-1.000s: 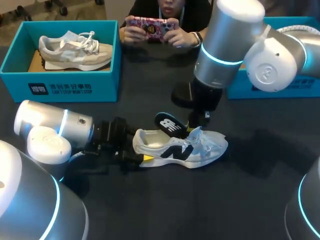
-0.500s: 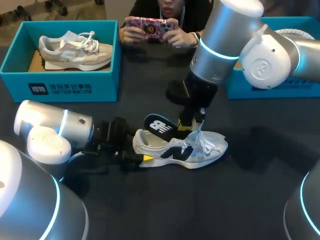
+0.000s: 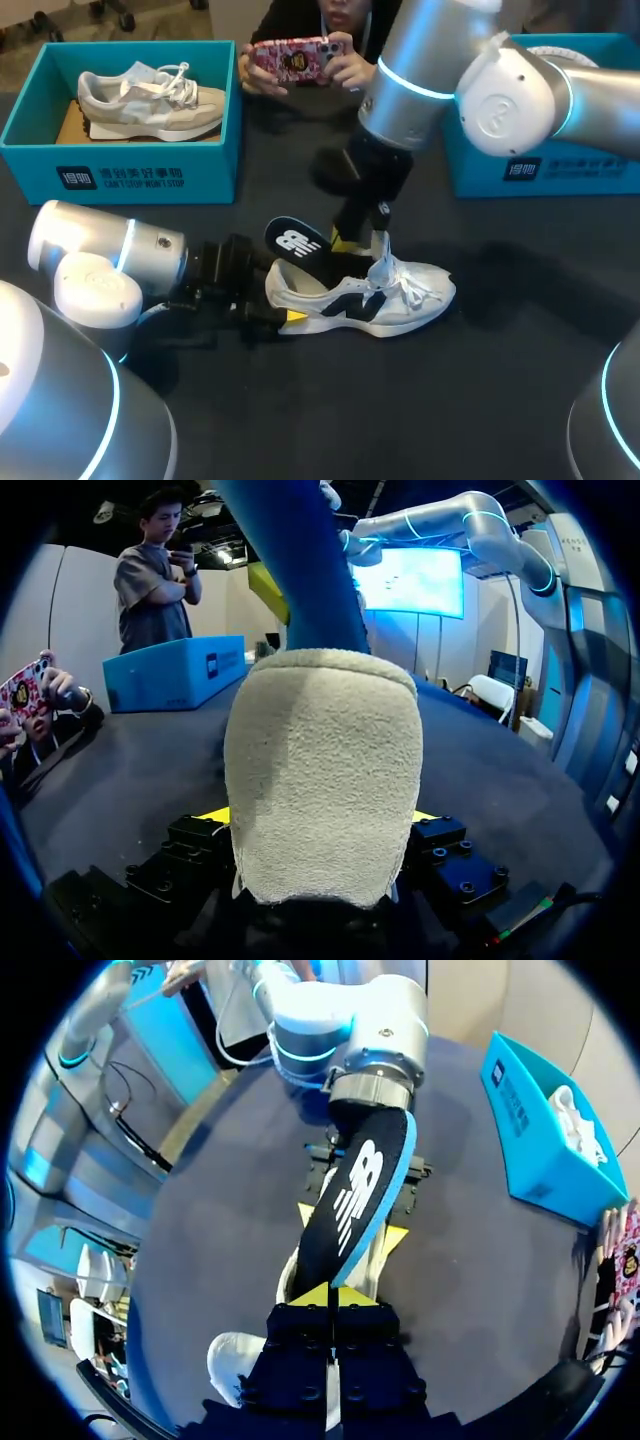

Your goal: Take the shoe out of the shoebox, open the shoe tongue, remove and reinsert the insole, then place the shoe into the shoebox

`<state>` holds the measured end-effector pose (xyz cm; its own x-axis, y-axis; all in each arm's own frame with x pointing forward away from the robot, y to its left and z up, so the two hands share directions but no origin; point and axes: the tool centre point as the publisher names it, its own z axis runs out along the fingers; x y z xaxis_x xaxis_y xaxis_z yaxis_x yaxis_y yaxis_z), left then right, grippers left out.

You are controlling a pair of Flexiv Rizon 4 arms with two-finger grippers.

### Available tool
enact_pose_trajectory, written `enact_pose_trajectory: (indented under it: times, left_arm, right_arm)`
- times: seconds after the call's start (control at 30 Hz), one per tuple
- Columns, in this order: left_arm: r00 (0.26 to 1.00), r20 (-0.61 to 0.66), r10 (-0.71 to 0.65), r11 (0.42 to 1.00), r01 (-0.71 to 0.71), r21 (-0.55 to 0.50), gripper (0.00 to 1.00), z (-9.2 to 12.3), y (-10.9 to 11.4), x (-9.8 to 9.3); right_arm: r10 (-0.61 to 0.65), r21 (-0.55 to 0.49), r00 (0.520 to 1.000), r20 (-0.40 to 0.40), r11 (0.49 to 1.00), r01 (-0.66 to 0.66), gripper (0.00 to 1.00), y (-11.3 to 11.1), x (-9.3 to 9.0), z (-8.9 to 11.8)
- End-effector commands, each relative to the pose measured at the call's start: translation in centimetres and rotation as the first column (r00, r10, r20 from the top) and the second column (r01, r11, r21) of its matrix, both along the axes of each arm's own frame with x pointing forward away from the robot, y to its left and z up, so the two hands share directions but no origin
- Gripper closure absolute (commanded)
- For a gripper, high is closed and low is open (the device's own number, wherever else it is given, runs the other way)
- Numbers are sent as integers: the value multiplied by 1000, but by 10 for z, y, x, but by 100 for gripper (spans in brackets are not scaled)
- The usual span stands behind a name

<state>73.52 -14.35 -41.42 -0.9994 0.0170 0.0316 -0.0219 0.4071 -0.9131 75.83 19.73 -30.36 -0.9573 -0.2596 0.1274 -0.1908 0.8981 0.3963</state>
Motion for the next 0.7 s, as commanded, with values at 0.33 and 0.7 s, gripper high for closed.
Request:
enact_pose_trajectory:
  times: [0.33,0.7]
  left_arm:
    - [1000,0,1,1000,-1,3,100,-3,-1,0]
    - [1000,0,1,1000,-1,3,100,-3,-1,0]
  right_arm:
    - [2,16,998,-62,1000,-1,0,12,1,-7]
    - [-106,31,989,-101,994,109,0,4,7,12]
